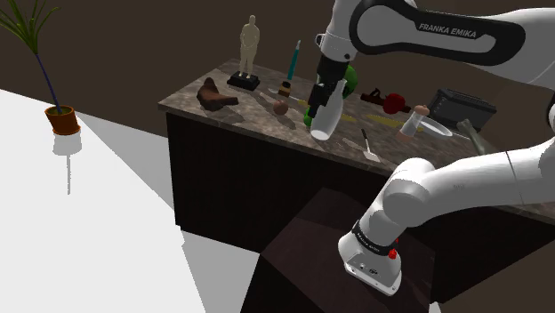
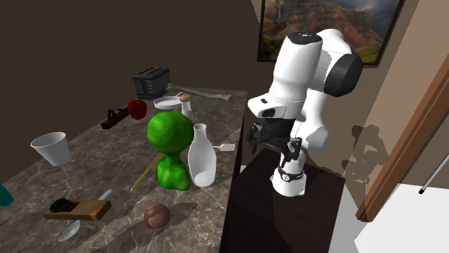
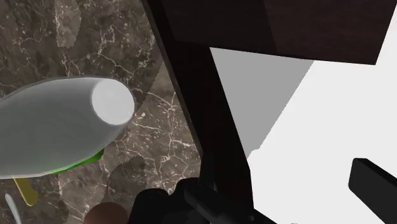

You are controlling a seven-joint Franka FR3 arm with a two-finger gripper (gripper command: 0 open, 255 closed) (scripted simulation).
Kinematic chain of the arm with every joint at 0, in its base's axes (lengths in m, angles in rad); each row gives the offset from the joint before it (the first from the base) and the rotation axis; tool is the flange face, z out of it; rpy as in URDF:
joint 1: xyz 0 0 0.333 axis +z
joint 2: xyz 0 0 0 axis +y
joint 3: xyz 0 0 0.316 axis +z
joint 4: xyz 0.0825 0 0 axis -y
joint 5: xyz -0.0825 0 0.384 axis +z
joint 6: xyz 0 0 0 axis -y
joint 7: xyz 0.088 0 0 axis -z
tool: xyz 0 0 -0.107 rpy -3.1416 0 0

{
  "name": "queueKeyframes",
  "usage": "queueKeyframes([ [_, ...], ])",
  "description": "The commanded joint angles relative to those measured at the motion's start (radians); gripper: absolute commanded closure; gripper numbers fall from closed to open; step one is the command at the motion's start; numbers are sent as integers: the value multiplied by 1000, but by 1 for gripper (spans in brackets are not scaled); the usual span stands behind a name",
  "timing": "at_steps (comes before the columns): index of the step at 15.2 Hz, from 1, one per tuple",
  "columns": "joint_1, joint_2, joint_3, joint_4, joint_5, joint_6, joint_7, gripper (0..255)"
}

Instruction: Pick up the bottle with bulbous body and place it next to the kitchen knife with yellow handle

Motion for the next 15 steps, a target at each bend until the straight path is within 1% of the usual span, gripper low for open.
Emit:
queueKeyframes([
  [1, 0, 0, 0, 0, 0, 0, 0, 0],
  [8, -69, 39, -162, 84, -46, 9, -126, 0],
  [15, -116, 125, -325, 208, -59, 17, -254, 0],
])
